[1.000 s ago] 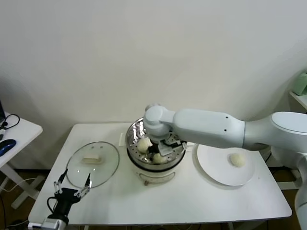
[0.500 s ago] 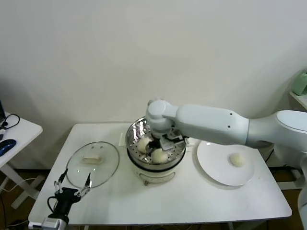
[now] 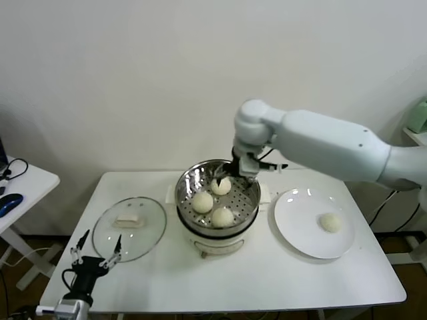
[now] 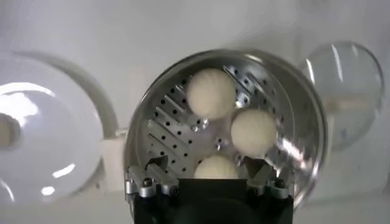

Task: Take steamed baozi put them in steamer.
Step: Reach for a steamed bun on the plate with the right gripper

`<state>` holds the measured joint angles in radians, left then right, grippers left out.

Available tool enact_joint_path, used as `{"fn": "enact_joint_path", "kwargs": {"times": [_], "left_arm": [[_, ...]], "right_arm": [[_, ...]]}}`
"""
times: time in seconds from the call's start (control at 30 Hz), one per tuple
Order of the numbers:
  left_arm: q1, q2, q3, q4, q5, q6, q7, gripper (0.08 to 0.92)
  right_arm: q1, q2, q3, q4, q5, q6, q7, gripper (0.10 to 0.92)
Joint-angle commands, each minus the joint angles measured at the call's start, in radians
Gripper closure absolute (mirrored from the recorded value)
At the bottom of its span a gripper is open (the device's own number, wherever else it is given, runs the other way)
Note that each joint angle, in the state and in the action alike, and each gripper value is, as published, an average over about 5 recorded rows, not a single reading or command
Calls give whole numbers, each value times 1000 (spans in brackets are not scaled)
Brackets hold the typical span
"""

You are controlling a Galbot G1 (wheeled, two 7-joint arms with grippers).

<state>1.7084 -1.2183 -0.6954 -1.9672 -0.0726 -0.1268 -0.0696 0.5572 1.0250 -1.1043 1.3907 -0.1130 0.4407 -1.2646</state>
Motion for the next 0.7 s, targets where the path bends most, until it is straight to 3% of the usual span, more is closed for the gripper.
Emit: {"fn": "enact_joint_path", "kwargs": {"times": [0.03, 0.2, 0.37, 0.53, 0.7], "left_arm": [[-6, 9, -3, -6, -3, -44, -4, 177], [-2, 12, -6, -12, 3, -79, 27, 177], [7, 15, 2, -28, -2, -95, 53, 177], [11, 10, 12, -37, 0, -91, 60, 177], [8, 3, 12, -35, 9, -83, 58, 177]], "right_arm": [[66, -275, -2, -107, 357, -390, -5, 203], [-41, -431, 47, -145, 335, -454, -9, 203], [-213, -535, 189, -181, 185, -425, -30, 203], [-389, -564, 335, -215, -22, -352, -27, 203], [-488, -545, 391, -252, -97, -340, -4, 203]]}}
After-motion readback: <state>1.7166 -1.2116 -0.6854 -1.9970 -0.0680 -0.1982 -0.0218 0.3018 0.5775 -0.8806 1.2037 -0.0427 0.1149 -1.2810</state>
